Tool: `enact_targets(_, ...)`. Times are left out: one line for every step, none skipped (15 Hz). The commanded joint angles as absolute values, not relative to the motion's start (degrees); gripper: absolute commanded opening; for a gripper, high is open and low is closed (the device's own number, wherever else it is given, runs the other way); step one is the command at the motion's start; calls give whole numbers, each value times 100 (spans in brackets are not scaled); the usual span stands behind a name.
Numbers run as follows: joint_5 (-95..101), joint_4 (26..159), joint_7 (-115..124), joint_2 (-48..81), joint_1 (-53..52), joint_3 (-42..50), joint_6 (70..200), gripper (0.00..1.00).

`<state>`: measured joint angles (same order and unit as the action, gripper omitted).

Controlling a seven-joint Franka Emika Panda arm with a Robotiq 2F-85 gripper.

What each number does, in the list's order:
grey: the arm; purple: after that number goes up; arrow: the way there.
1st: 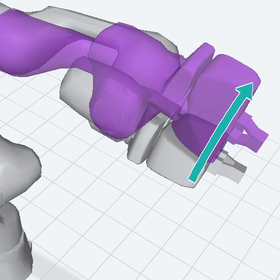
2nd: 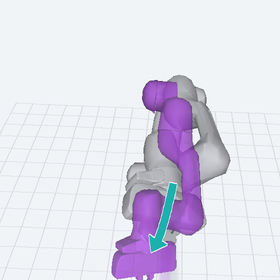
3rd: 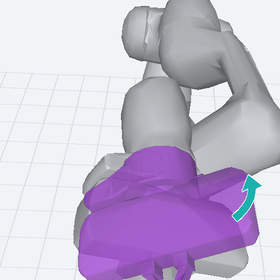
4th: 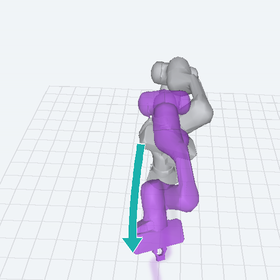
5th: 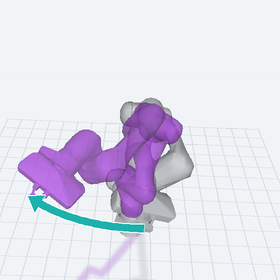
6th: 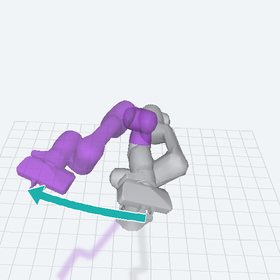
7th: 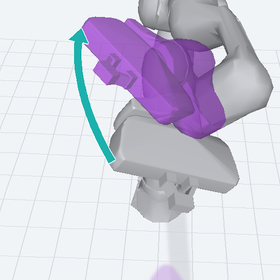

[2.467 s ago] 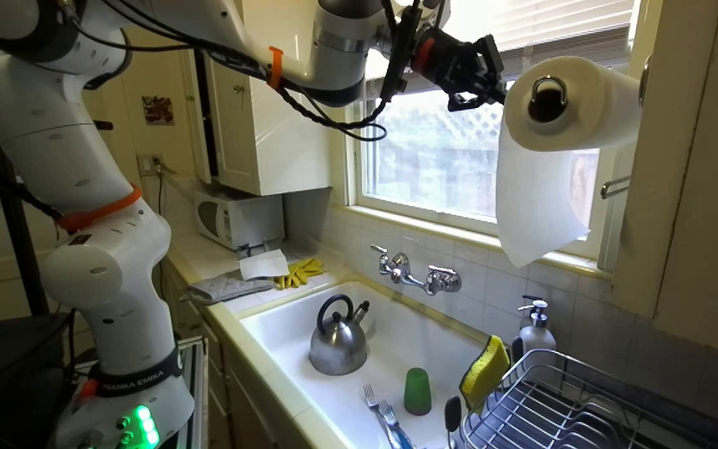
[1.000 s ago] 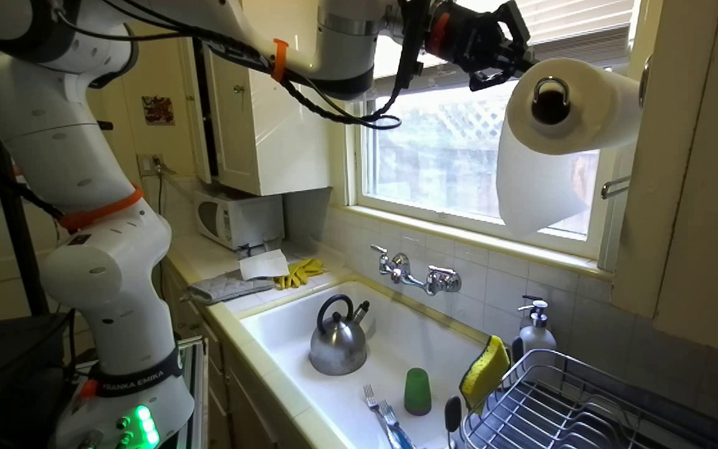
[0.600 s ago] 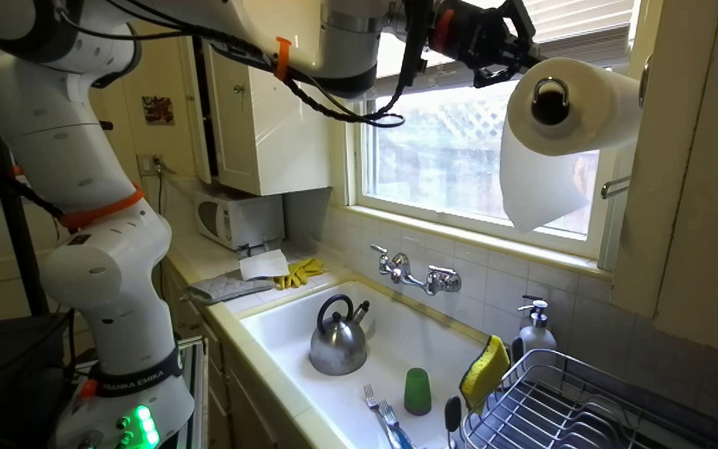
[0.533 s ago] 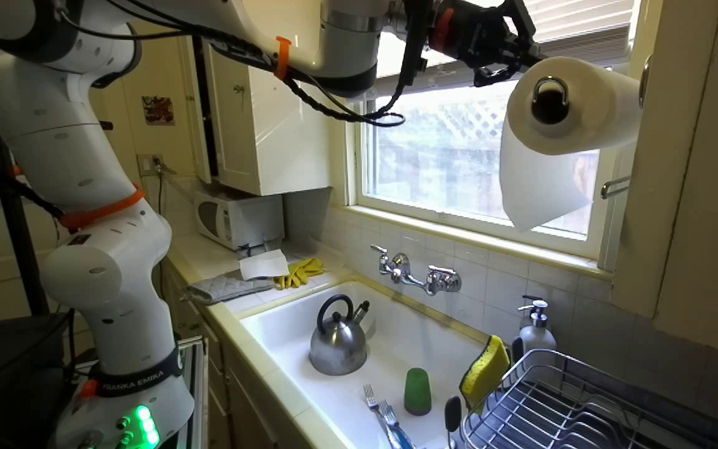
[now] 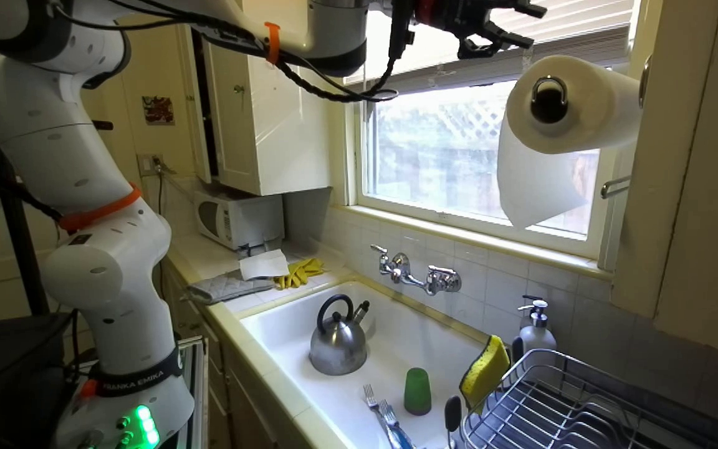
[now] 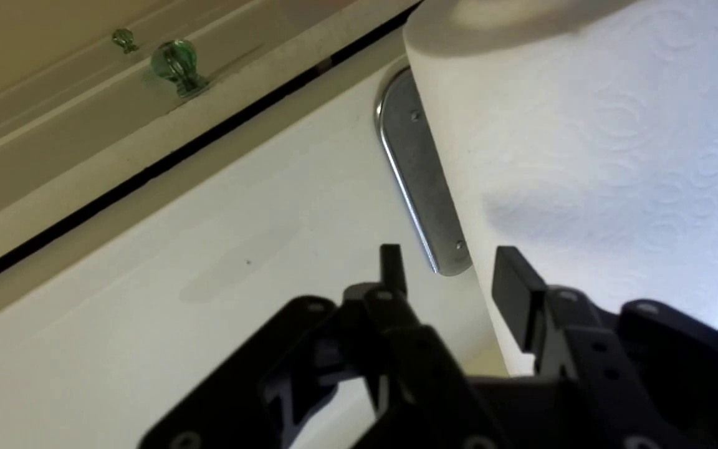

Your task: Roll the paper towel upwards.

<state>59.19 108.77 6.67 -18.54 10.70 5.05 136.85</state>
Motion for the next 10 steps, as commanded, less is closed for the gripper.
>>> enact_targets(5467, 11073, 703, -2282, 816, 367, 13130, 73)
enact_targets(5334, 11105, 1069, -2405, 798, 347, 13179, 82)
enact_targets(5108, 11204, 1171, -2589, 746, 350, 13194, 89)
enact_targets(4974, 11375, 1335, -2797, 747, 352, 13257, 95)
enact_targets(4803, 11517, 1472, -2973, 751, 360, 13292, 100)
enact_targets(4628, 11720, 1586, -3212, 759, 369, 13314, 100)
enact_targets(4462, 11910, 1709, -3423, 780, 376, 13355, 100)
enact_targets(4311, 12092, 1855, -3615, 816, 373, 13393, 100)
enact_targets(4157, 12299, 1985, -3858, 858, 367, 13409, 100)
enact_targets(3990, 12487, 2096, -4048, 886, 389, 13471, 100)
